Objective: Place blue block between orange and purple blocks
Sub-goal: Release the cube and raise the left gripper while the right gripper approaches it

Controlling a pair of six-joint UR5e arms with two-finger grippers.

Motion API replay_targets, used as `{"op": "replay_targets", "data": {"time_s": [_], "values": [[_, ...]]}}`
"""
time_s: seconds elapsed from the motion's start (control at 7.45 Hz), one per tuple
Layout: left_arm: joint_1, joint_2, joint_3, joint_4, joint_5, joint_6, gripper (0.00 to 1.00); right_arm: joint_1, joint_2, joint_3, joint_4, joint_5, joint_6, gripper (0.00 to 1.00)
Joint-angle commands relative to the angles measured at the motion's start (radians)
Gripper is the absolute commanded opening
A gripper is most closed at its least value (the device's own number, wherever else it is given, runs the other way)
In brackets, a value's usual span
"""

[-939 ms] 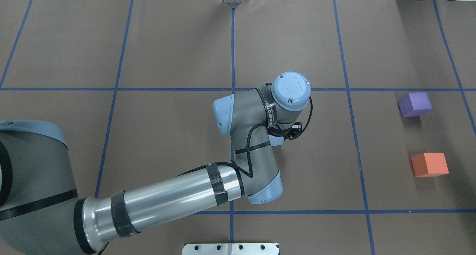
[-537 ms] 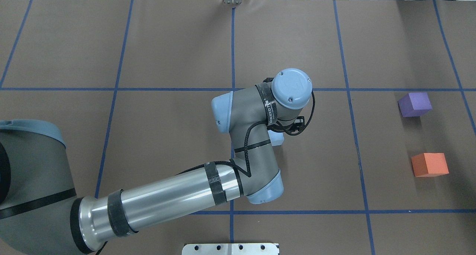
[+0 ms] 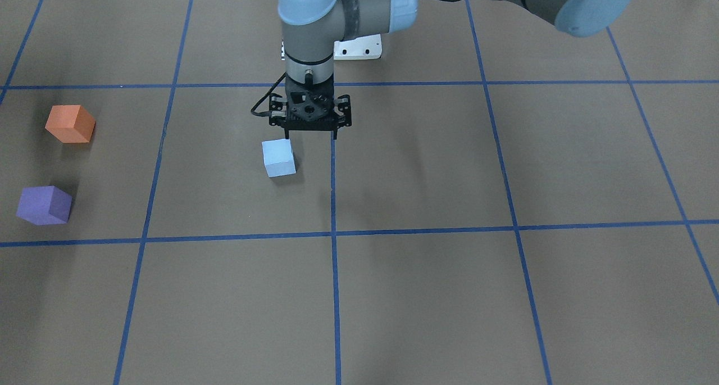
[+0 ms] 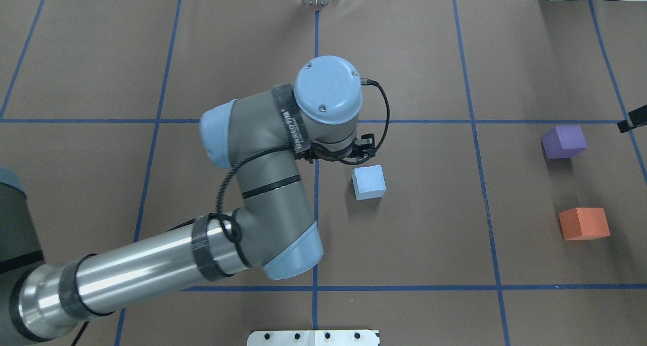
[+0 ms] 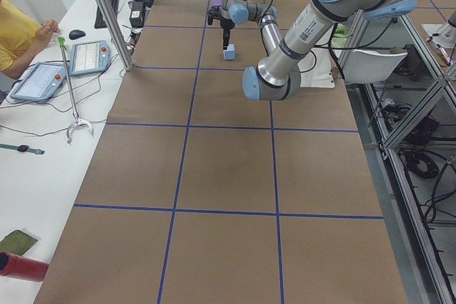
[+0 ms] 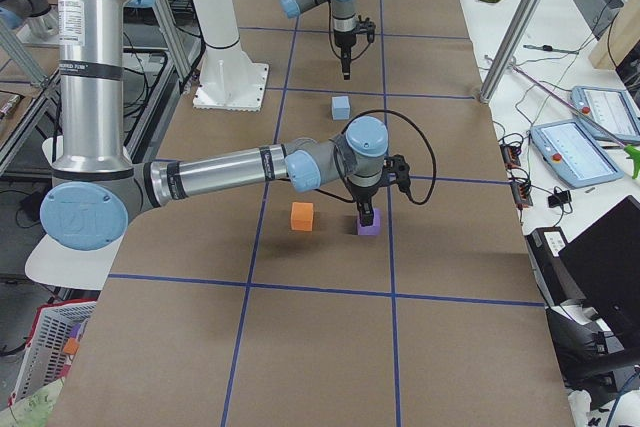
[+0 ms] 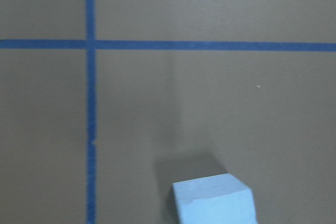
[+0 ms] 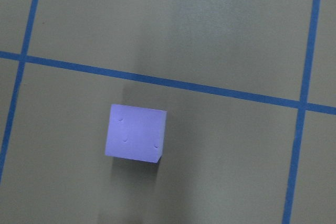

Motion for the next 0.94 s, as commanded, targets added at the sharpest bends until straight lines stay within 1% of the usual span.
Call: {"op": "replay_targets", "data": {"time_s": [0.0, 0.13, 0.27, 0.4, 0.54, 0.67, 0.8], "values": [[-0.069, 0.245, -0.274, 0.038, -0.056, 0.036, 1.0, -0.183, 0.082, 0.056, 0.099, -0.001, 0.34, 1.0], [-0.118, 0.322, -0.324, 0.038, -0.095, 0.117, 1.0, -0.295, 0.127, 0.053, 0.21, -0.066, 0.539, 1.0], [-0.165, 0.4, -0.369, 0.037, -0.113, 0.195, 1.0, -0.436, 0.196, 0.056, 0.246, -0.199, 0.736, 1.0], [-0.195, 0.462, -0.398, 0.034, -0.133, 0.238, 1.0, -0.563, 0.281, 0.05, 0.246, -0.32, 0.897, 1.0], [-0.206, 0.487, -0.415, 0.034, -0.135, 0.25, 1.0, -0.663, 0.349, 0.044, 0.237, -0.422, 0.991, 1.0], [-0.208, 0.49, -0.419, 0.034, -0.133, 0.251, 1.0, -0.751, 0.372, 0.039, 0.234, -0.527, 0.994, 1.0], [-0.209, 0.49, -0.417, 0.035, -0.132, 0.251, 1.0, -0.787, 0.385, 0.021, 0.232, -0.586, 0.994, 1.0]]}}
